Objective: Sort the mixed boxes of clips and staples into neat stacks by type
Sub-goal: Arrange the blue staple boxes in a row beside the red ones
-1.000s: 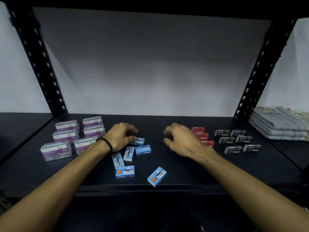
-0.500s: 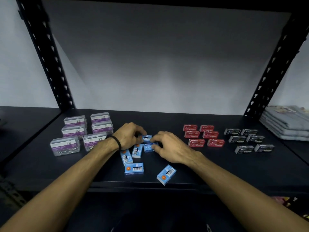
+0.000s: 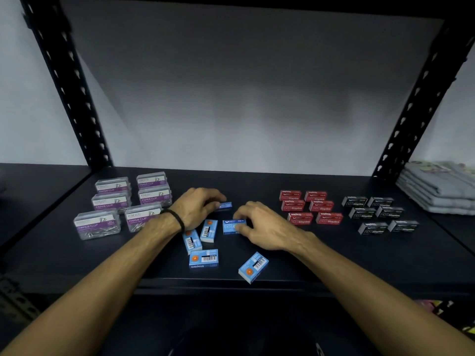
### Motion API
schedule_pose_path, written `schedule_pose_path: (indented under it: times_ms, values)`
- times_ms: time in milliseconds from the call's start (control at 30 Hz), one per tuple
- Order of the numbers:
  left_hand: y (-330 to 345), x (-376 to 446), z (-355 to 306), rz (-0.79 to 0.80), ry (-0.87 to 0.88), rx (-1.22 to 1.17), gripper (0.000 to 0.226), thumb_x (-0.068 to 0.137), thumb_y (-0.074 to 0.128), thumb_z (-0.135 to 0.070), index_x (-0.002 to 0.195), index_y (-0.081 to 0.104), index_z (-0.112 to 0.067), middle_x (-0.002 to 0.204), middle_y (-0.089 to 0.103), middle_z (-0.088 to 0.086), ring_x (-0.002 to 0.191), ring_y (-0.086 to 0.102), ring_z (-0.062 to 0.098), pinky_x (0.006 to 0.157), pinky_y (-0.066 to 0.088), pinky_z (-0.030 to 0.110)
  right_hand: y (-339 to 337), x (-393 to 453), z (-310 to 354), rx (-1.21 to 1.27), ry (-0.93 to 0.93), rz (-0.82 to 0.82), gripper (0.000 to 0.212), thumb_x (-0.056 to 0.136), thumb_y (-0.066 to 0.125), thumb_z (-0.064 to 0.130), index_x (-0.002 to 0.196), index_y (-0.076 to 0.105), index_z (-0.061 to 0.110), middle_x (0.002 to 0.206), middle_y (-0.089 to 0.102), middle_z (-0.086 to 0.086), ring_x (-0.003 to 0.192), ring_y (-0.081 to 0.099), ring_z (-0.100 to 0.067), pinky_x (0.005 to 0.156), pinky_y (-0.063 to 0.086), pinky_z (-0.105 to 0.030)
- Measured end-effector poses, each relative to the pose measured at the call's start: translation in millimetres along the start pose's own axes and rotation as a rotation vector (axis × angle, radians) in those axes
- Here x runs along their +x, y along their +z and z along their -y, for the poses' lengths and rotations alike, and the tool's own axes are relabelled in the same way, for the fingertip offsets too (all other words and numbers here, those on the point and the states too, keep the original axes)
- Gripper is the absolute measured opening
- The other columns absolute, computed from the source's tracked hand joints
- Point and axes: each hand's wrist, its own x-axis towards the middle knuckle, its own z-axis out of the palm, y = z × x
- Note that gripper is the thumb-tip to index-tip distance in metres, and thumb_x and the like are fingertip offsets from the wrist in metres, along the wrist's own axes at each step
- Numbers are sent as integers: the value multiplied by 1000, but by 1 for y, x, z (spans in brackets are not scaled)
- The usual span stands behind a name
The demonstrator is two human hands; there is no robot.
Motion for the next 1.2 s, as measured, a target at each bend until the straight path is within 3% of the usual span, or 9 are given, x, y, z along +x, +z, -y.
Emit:
schedule_pose_path:
  times_ms: [233,333,467,567,667,867,1200]
  values:
    - [0,1,3,-99,12,13,25,99,49,-15,116,66,-20,114,69,-2,108,62,14,91,50,29,-3,0,0,104,20,-38,22,91,67,30,110,59,22,101,60,7,91,58,-10,78,50,-28]
    - [0,1,2,-97,11,24,25,99,48,-15,115,66,-20,114,69,-1,108,62,15,91,51,30,-3,0,1,103,28,-62,30,91,68,26,118,57,21,100,57,7,86,57,-10,70,44,-20]
    - [0,1,3,-98,-5,22,24,99,49,-16,115,66,-20,114,69,0,108,62,16,91,51,33,-2,-1,1,58,31,-62,40,91,68,22,128,55,21,107,52,9,97,54,-9,79,43,-20]
    - [1,0,3,-104,-4,23,24,98,49,-17,116,66,-20,114,69,-1,108,62,15,90,51,30,-6,-3,-1,86,41,-25,48,89,70,20,134,52,23,110,49,10,94,49,-3,74,38,-14]
    - [0,-1,3,-117,-14,23,25,98,50,-22,119,64,-22,116,68,-2,108,62,14,91,50,29,-11,-3,-3,107,55,24,54,88,72,20,137,50,24,112,48,10,94,48,-3,78,38,-18]
    - [0,2,-4,-6,-54,97,40,90,64,-36,127,59,-22,121,66,0,110,62,14,94,51,34,-12,3,4,38,63,22,37,94,65,28,130,59,20,126,58,0,109,56,-14,88,45,-27]
    - [-6,24,-1,19,-77,147,25,89,65,-24,114,64,-22,112,68,0,103,62,18,90,51,36,-27,20,-8,-42,145,-45,19,92,63,18,111,66,18,107,66,-2,95,63,-20,82,53,-38]
